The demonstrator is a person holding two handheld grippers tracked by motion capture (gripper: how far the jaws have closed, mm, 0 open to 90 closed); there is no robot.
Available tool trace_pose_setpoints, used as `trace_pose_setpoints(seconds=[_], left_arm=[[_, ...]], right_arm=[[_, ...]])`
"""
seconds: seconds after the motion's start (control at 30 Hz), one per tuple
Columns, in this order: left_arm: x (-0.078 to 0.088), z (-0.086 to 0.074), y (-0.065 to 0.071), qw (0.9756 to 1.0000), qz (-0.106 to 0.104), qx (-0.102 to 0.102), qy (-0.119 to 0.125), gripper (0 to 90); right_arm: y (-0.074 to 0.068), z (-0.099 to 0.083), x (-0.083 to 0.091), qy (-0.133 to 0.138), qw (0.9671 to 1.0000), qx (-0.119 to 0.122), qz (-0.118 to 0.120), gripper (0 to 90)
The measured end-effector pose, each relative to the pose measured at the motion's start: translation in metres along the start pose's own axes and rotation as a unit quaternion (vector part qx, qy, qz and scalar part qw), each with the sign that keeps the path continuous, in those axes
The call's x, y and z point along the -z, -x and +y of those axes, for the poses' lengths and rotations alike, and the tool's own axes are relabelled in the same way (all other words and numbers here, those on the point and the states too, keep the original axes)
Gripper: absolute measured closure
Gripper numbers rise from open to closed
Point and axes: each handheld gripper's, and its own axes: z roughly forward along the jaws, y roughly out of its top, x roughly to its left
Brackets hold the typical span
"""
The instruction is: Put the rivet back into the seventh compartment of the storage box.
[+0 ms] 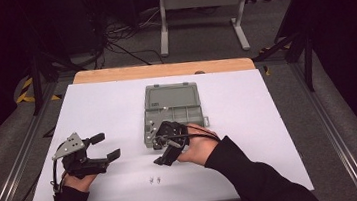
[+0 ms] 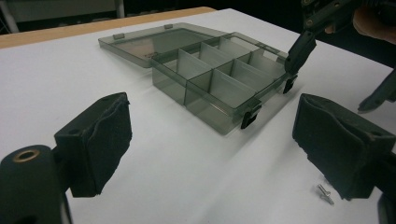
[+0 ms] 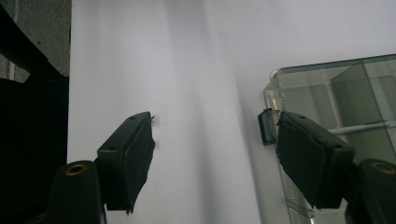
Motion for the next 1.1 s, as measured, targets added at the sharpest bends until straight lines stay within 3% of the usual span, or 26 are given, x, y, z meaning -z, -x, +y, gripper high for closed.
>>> trace_pose_setpoints(seconds=[0.13, 0.5, 1.1], left_arm=[[0.000, 0.000, 0.000, 1.0000, 0.001, 0.001, 0.001, 12.4], [0.000, 0.000, 0.001, 1.0000, 0.000, 0.000, 0.000, 12.4], [0.000, 0.000, 0.000, 1.0000, 0.001, -0.002, 0.000, 12.4]], right_arm=[[-0.004, 0.000, -0.008, -0.006, 0.9999, 0.013, 0.004, 24.8], [-0.014, -0.001, -0.024, -0.019, 0.9995, 0.019, 0.016, 20.3], [-0.028, -0.005, -0.047, -0.038, 0.9981, 0.027, 0.040, 21.7]])
